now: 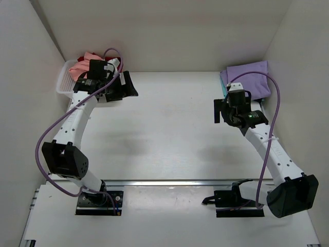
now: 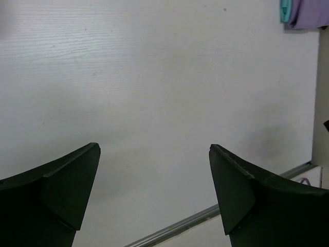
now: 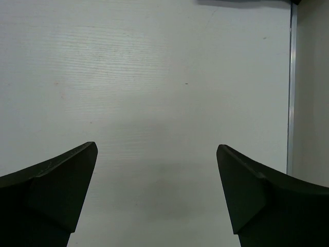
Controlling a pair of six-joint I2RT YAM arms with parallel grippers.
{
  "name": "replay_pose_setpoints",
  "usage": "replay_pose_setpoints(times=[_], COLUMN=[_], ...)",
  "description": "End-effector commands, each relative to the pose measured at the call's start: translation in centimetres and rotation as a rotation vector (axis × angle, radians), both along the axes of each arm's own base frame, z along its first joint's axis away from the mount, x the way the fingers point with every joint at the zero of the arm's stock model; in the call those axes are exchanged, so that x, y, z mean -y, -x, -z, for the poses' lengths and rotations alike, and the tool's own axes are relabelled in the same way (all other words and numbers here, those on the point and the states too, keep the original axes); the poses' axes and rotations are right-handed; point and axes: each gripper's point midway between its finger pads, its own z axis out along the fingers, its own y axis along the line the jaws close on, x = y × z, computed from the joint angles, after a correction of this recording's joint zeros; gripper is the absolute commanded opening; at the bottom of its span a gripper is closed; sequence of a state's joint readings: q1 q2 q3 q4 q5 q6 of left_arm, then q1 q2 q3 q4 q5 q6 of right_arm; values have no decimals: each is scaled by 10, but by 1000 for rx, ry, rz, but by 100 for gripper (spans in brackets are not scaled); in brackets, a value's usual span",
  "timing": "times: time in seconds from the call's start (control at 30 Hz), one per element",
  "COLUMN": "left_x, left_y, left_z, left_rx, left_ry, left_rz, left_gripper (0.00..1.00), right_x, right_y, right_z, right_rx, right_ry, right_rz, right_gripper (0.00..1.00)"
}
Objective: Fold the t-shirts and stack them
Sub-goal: Grab crumpled tshirt from bin with the left arm
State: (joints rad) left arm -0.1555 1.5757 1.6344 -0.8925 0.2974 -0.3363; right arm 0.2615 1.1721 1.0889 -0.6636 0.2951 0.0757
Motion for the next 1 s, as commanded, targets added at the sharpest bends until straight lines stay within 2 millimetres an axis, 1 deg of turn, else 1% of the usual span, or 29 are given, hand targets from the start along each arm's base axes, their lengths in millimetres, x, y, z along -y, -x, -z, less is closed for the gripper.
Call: replay_pose_setpoints(times=[0.0, 0.03, 0.1, 0.13, 0.17, 0.2, 0.23, 0.27, 0.3, 0.33, 0.37, 0.4, 0.43, 0.47, 0.5, 0.53, 0.57, 0.6, 0.63, 0.67, 0.7, 0.73, 0.77, 0.8, 0.83, 0.87, 0.9, 0.93, 0.97], left_x=[12, 16, 17, 24, 24, 24, 14, 1, -10, -26, -47, -54, -71, -84, -91, -99, -111, -126, -133, -146, -158, -165, -175, -191, -197, -209, -215, -217, -225], left_y=[-3, -7, -7, -6, -5, -2, -3, -4, -10, -14, -26, -35, -50, -66, -76, -97, -108, -119, -134, -146, -159, -170, -178, -185, -189, -195, -203, -208, -211], left_z=[-27, -38, -25, -39, -31, -31, -26, -20, -26, -18, -25, -43, -46, -29, -35, -37, -17, -37, -44, -32, -30, -28, -30, -22, -19, -7, -5, 0, 12], left_rx=[102, 124, 86, 155, 149, 162, 177, 168, 193, 178, 202, 242, 233, 184, 195, 201, 150, 197, 221, 205, 217, 226, 241, 238, 246, 241, 264, 271, 255], left_ry=[94, 152, 177, 189, 169, 137, 67, -4, -67, -177, -285, -320, -359, -355, -330, -323, -383, -438, -453, -471, -465, -440, -421, -409, -414, -413, -395, -380, -366], left_rz=[76, 62, 6, 62, 60, 58, 20, -30, -46, -94, -161, -191, -254, -302, -315, -334, -357, -422, -454, -482, -515, -526, -541, -575, -593, -612, -623, -628, -650], left_gripper=[99, 99, 99, 98, 99, 98, 99, 99, 99, 99, 99, 99, 99, 98, 98, 99, 99, 98, 99, 98, 98, 83, 48, 0, 0, 0, 12, 40, 49], right_x=[-8, -7, -5, -5, -4, -4, -2, -4, -5, -7, -5, -8, -9, -14, -17, -21, -26, -26, -31, -36, -39, -43, -46, -47, -48, -48, -47, -47, -46], right_y=[0, 3, 7, 6, 9, 8, 9, 10, 9, 8, 9, 12, 12, 17, 19, 23, 25, 32, 37, 41, 47, 53, 58, 60, 64, 65, 66, 66, 65], right_z=[-10, -8, -3, -2, -3, -1, -4, -1, -3, -5, -3, 1, 0, -1, 1, 3, 6, 8, 11, 15, 21, 28, 33, 37, 39, 40, 40, 43, 44], right_rx=[22, 17, -3, -9, -17, -20, -13, -23, -20, -17, -29, -44, -46, -49, -57, -68, -77, -89, -109, -125, -149, -178, -201, -214, -224, -233, -233, -240, -249], right_ry=[-19, -27, -26, -23, -23, -22, -15, -19, -32, -33, -37, -44, -51, -66, -73, -82, -85, -97, -110, -123, -144, -160, -165, -166, -171, -168, -173, -173, -194], right_rz=[-19, -19, -19, -20, -19, -19, -20, -27, -24, -32, -24, -33, -26, -38, -43, -54, -60, -48, -66, -72, -73, -85, -99, -103, -106, -109, -106, -103, -93], right_gripper=[100, 100, 99, 99, 99, 99, 99, 99, 99, 99, 99, 99, 99, 100, 99, 99, 99, 99, 99, 99, 99, 100, 99, 99, 99, 99, 99, 99, 99])
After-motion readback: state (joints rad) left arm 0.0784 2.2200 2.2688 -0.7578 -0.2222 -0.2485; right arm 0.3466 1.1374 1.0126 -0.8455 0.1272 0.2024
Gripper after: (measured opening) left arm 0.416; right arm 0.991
